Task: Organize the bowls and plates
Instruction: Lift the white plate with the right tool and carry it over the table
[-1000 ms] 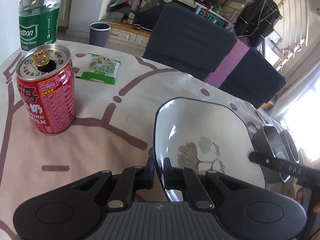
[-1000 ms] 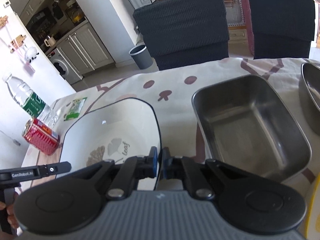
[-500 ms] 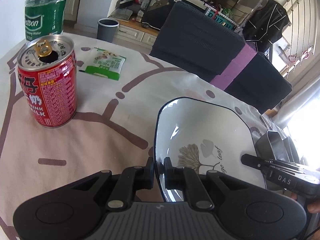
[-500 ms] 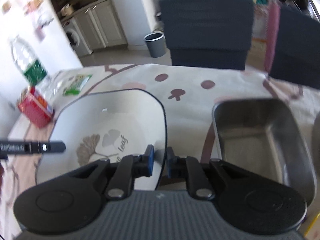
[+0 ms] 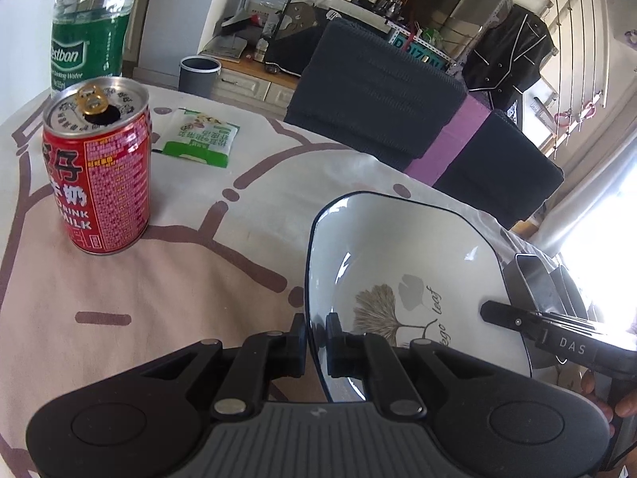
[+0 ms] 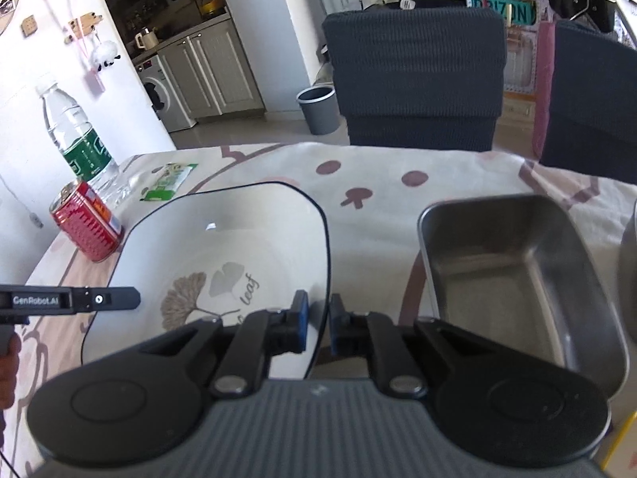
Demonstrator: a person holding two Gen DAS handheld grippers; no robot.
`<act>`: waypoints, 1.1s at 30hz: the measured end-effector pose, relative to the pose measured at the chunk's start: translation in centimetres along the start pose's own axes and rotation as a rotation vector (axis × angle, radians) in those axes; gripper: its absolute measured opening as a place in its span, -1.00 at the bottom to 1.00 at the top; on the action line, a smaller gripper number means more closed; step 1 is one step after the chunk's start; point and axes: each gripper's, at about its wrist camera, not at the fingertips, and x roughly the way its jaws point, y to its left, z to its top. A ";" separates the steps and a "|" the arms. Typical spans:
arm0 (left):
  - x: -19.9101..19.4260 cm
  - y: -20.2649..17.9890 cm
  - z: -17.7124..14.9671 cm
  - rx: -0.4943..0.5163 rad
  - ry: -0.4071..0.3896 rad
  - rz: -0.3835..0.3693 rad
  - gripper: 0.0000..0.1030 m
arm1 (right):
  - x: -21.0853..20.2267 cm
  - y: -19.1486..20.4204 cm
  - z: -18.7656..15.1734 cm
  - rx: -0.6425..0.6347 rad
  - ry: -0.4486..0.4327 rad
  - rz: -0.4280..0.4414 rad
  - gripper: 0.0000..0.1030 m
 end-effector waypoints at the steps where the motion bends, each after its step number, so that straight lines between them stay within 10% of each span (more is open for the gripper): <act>1: -0.2 0.0 0.0 -0.008 -0.004 -0.001 -0.82 | -0.2 0.1 0.0 0.001 -0.004 -0.006 -0.75; 18: -14.6 -9.3 -2.4 0.037 -0.129 -0.063 -0.82 | -16.6 1.3 -1.0 0.009 -0.152 -0.032 -0.78; 33: -25.4 -18.3 -10.7 0.100 -0.147 -0.128 -0.81 | -34.0 0.5 -9.3 0.083 -0.246 -0.084 -0.79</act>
